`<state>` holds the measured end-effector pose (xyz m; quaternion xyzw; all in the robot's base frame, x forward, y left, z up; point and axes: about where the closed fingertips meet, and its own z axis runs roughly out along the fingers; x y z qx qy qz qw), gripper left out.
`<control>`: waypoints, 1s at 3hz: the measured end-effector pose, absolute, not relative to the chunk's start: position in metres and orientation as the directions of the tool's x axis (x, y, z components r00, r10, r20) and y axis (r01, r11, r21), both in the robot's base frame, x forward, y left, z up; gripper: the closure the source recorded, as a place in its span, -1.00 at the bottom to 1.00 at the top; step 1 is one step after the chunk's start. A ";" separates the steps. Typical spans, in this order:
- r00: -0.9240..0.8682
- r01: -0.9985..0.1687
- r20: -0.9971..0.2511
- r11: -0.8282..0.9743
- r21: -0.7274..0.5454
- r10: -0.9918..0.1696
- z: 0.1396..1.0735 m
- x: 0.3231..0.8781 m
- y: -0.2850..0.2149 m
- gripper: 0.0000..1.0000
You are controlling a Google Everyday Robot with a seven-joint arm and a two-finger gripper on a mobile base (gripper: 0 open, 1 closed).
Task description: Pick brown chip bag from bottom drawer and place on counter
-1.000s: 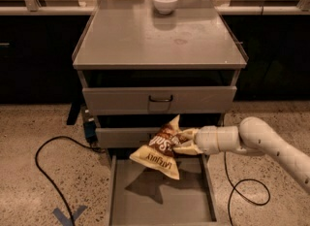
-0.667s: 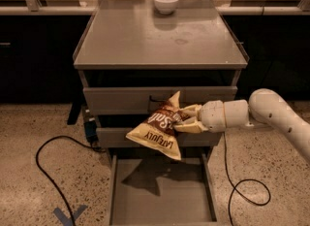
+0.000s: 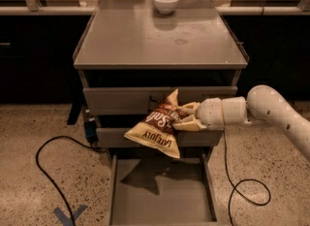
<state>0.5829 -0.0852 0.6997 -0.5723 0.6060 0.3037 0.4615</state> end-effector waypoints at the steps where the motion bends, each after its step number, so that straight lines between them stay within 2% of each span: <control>1: 0.166 -0.964 -0.887 0.117 -0.237 -0.430 0.751 0.592 -0.072 1.00; 3: 0.364 -0.921 -0.847 -0.012 -0.390 -0.388 0.913 0.586 -0.017 1.00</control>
Offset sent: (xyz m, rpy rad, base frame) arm 0.0049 0.0781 0.2529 -0.0175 -0.2476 0.2178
